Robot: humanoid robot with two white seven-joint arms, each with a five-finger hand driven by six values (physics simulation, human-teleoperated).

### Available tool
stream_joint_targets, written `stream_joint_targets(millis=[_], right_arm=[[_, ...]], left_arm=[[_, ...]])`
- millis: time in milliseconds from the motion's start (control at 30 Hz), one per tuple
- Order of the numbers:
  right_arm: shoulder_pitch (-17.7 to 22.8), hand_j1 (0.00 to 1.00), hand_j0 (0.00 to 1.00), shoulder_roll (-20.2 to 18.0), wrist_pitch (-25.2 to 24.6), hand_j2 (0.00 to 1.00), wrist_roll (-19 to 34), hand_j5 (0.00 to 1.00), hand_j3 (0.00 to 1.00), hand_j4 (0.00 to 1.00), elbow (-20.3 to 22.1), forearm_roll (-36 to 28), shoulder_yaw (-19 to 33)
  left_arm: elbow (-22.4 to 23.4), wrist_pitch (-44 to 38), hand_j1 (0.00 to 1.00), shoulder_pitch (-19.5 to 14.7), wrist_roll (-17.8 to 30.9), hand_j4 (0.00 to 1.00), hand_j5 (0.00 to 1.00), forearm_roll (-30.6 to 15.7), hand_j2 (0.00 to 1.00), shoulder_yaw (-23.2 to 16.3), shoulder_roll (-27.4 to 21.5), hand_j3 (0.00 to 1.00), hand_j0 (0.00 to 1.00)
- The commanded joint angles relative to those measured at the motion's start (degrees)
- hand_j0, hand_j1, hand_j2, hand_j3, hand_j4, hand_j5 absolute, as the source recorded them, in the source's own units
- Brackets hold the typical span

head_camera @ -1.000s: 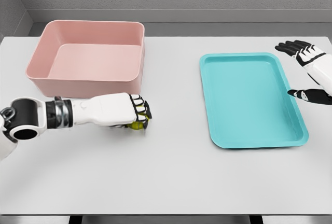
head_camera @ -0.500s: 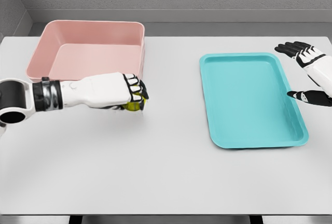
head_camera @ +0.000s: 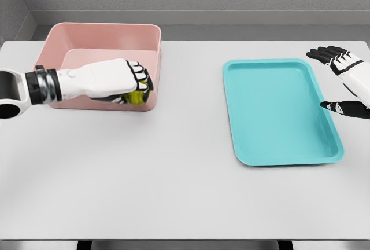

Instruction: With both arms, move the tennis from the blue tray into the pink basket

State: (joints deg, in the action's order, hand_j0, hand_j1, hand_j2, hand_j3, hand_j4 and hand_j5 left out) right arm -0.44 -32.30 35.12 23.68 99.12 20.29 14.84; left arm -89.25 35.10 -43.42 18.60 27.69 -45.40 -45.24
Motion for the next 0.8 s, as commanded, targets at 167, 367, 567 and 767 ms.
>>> stream_joint_targets(millis=[167,367,567,767], right_arm=[[0.00,1.00,1.00,-0.04,-0.12,1.00,-0.03,1.00,1.00,1.00,0.02,-0.42,0.36],[0.70,1.00,1.00,0.05,-0.12,1.00,-0.03,1.00,1.00,1.00,0.11,-0.51,1.16],[0.70,1.00,1.00,0.05,-0.12,1.00,-0.03,1.00,1.00,1.00,0.11,-0.51,1.16],[0.70,1.00,1.00,0.05,-0.12,1.00,-0.03,1.00,1.00,1.00,0.11,-0.51,1.16]], left_arm=[[2.94,-0.10,0.45,-1.67,-0.06,0.45,0.45,-1.14,0.45,0.04,0.07,0.45,0.45],[9.53,-0.10,0.45,-4.22,-0.06,0.45,0.45,-1.14,0.45,-0.04,2.79,0.45,0.45],[16.73,-0.10,0.45,-6.68,-0.06,0.45,0.45,-1.14,0.45,-0.04,5.86,0.45,0.45],[25.52,-0.10,0.46,-9.23,-0.06,0.46,0.46,-1.06,0.46,-0.04,9.21,0.46,0.46]])
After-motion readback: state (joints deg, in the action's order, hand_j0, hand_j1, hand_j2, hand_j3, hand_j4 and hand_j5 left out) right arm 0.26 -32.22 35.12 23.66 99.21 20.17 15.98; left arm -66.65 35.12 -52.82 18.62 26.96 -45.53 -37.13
